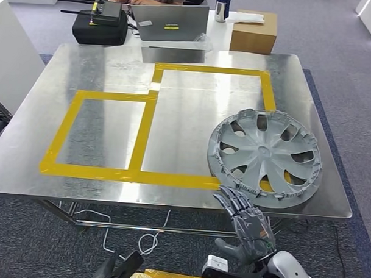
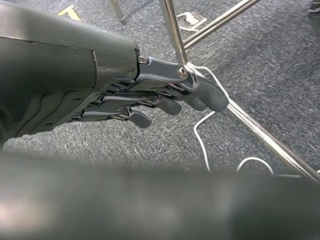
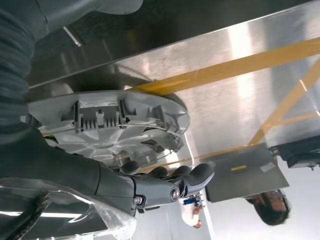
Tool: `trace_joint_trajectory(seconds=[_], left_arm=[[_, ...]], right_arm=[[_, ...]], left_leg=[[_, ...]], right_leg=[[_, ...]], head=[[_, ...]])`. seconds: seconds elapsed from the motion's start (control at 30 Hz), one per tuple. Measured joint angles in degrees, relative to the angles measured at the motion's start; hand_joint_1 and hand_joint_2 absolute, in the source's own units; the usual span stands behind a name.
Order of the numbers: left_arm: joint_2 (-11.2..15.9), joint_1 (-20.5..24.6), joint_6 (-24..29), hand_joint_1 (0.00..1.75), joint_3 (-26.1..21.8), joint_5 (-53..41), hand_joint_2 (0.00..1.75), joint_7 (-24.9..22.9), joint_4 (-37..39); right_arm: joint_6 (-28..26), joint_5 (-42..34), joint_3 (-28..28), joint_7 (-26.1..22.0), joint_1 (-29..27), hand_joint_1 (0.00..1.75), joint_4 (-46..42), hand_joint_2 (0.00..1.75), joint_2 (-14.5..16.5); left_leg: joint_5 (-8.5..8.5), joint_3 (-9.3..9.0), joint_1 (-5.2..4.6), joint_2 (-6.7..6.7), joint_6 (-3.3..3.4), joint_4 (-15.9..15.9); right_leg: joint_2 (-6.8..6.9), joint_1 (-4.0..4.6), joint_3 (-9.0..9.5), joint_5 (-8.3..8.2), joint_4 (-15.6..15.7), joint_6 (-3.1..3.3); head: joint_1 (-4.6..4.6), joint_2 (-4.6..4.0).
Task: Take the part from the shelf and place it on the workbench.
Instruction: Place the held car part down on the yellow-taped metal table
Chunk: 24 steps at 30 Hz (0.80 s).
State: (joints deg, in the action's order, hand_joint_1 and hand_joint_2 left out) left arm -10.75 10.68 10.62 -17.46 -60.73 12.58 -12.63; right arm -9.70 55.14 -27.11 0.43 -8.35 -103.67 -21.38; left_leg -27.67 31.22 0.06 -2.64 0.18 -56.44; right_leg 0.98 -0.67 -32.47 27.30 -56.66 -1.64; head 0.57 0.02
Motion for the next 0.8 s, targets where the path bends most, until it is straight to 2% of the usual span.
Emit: trace_joint_trajectory(seconds=[0.1,0.17,0.2,0.3,0.33,0.37,0.4,0.5,0.57,0.63,0.7,0.8], left_arm=[[0.1,-0.1,0.3,0.00,-0.3,0.4,0.00,0.0,0.0],[0.2,-0.4,0.8,0.00,-0.8,1.3,0.00,0.4,0.0],[0.3,-0.6,1.1,0.00,-1.2,1.9,0.00,0.7,0.0],[0.6,-1.5,2.4,0.00,-2.6,3.7,0.00,1.6,0.0],[0.7,-1.9,2.8,0.00,-3.1,4.2,0.00,1.9,0.0],[0.9,-2.3,3.3,0.00,-3.7,4.7,0.00,2.1,0.0],[1.0,-2.8,3.7,0.00,-4.2,5.1,0.00,2.4,0.0],[1.4,-4.3,4.4,0.00,-5.8,5.9,0.00,3.1,0.0],[1.5,-4.5,4.5,0.00,-6.4,6.0,0.00,3.2,0.0],[1.5,-4.5,4.5,0.00,-6.8,6.1,0.00,3.2,0.0],[1.5,-4.6,4.6,0.00,-7.1,6.2,0.00,3.2,0.0],[1.4,-4.9,5.2,0.00,-7.9,6.7,0.00,3.6,0.0]], right_arm=[[-1.4,-0.2,-1.0,0.4,-2.1,0.00,-3.0,1.75,0.0],[-5.1,2.7,-1.8,2.3,-4.3,0.00,-5.7,1.75,-0.1],[-7.8,6.7,-2.3,4.6,-6.0,0.00,-7.6,1.75,-0.3],[-15.5,25.6,-2.9,14.4,-12.9,0.00,-14.7,1.75,-1.2],[-17.9,30.2,-1.6,15.8,-16.1,0.00,-17.0,1.75,-0.4],[-20.5,32.7,1.0,15.0,-19.8,0.00,-19.3,1.75,2.1],[-22.9,33.7,4.4,12.0,-23.4,0.00,-21.3,1.75,5.8],[-26.4,34.2,15.1,-4.4,-30.2,0.00,-25.6,1.75,18.8],[-26.5,34.5,19.4,-11.7,-31.8,0.00,-27.2,1.75,24.3],[-26.7,34.7,21.9,-14.5,-33.3,0.00,-28.3,1.75,28.2],[-27.5,34.8,23.7,-15.1,-34.6,0.00,-29.2,1.75,31.2],[-28.5,33.4,26.5,-11.4,-35.3,0.00,-30.7,1.75,34.9]], left_leg=[[0.00,0.00,-0.01,0.00,0.00,0.0],[0.01,0.00,-0.02,0.03,0.01,0.0],[0.01,0.00,-0.03,0.05,0.01,0.0],[-0.03,-0.01,-0.05,0.09,0.04,0.0],[-0.06,-0.02,-0.05,0.09,0.07,0.0],[-0.10,-0.01,-0.03,0.11,0.09,0.0],[-0.14,-0.02,0.00,0.12,0.08,0.0],[-0.34,-0.09,0.10,-0.22,-0.14,0.0],[-0.41,-0.19,0.17,-0.46,-0.26,0.0],[-0.38,-0.25,0.18,-0.46,-0.28,0.0],[-0.36,-0.25,0.18,-0.44,-0.28,0.0],[-0.35,-0.24,0.16,-0.43,-0.27,0.0]], right_leg=[[0.00,-0.01,-0.01,-0.01,0.0,-0.01],[0.06,-0.02,0.00,-0.01,0.0,-0.01],[0.10,-0.02,0.01,-0.01,0.0,-0.01],[0.13,-0.03,-0.02,0.02,0.0,-0.03],[0.14,-0.03,-0.04,0.07,0.0,-0.05],[0.18,-0.01,-0.02,0.13,0.0,-0.05],[0.19,0.01,-0.01,0.20,0.0,-0.03],[-0.32,0.08,-0.04,0.24,0.0,0.09],[-0.64,0.13,-0.06,0.23,0.0,0.13],[-0.61,0.14,-0.01,0.24,0.0,0.15],[-0.57,0.14,0.05,0.24,0.0,0.15],[-0.55,0.12,0.14,0.24,0.0,0.15]], head=[[0.02,-0.01],[0.03,-0.01],[0.03,-0.01],[0.02,-0.01],[0.04,-0.01],[0.09,-0.01],[0.17,-0.01],[0.18,-0.02],[0.17,-0.02],[0.20,-0.02],[0.20,0.00],[0.21,0.00]])
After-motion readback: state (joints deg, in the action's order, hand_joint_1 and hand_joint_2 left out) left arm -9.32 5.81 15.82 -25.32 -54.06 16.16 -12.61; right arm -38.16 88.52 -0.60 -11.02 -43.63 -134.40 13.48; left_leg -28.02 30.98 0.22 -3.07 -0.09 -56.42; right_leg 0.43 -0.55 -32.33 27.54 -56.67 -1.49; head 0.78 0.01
